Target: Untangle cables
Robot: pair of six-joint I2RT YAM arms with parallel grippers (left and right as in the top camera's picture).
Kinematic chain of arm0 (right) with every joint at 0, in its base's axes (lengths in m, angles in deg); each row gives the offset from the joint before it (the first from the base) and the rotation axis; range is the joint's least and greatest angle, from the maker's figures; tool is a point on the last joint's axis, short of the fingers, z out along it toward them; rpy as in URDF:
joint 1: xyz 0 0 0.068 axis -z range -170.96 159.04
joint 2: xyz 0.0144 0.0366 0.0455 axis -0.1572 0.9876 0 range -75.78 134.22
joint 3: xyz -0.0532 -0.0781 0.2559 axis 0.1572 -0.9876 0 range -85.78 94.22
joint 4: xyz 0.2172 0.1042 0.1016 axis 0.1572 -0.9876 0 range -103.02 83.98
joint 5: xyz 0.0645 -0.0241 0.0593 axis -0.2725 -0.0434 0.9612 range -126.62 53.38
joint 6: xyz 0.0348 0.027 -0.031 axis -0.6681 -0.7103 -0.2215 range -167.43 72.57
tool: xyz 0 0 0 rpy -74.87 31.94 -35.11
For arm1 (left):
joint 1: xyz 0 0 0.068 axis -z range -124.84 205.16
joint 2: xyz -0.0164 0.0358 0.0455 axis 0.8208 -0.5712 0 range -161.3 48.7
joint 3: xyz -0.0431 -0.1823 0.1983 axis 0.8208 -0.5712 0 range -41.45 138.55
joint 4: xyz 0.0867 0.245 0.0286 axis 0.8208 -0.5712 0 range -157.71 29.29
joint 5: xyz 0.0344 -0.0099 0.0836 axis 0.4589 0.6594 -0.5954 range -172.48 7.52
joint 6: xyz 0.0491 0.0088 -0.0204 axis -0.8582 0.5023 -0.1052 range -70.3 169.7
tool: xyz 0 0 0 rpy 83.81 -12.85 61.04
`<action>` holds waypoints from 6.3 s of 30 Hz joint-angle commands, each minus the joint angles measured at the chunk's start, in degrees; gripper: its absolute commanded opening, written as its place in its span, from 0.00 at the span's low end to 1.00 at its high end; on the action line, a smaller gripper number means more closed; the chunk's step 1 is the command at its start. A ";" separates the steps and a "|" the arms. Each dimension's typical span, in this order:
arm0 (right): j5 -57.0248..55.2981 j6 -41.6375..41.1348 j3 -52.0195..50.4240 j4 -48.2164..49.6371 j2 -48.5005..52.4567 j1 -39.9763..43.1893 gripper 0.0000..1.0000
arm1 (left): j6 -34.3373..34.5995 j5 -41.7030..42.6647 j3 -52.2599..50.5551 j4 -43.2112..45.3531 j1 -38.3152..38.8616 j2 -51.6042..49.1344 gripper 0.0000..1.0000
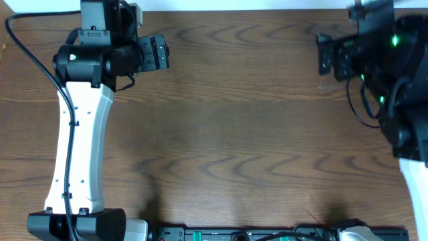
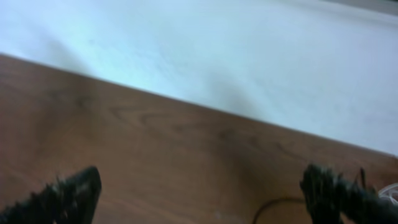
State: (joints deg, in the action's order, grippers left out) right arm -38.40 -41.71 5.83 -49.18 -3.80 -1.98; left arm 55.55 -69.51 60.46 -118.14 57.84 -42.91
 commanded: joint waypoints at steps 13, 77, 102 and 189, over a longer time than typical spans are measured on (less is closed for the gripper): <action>6.88 0.09 -50.40 36.96 -30.69 5.09 0.99 | -0.92 -0.59 0.33 -0.15 0.02 -0.11 0.92; 8.81 -9.09 -91.30 39.43 -71.38 5.05 0.99 | -0.92 -0.59 0.33 -2.38 0.02 -0.11 0.92; 8.81 -9.09 -91.30 39.43 -71.38 5.05 0.99 | -5.42 -0.61 -34.32 24.68 -1.16 31.39 0.92; 8.81 -9.09 -91.30 39.43 -71.38 5.05 0.99 | -7.76 -6.62 -101.68 53.81 -8.13 91.34 0.92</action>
State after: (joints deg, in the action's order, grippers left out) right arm -29.94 -50.04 -85.40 -9.59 -75.05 2.87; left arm 48.33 -76.85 -40.67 -61.75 49.99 48.12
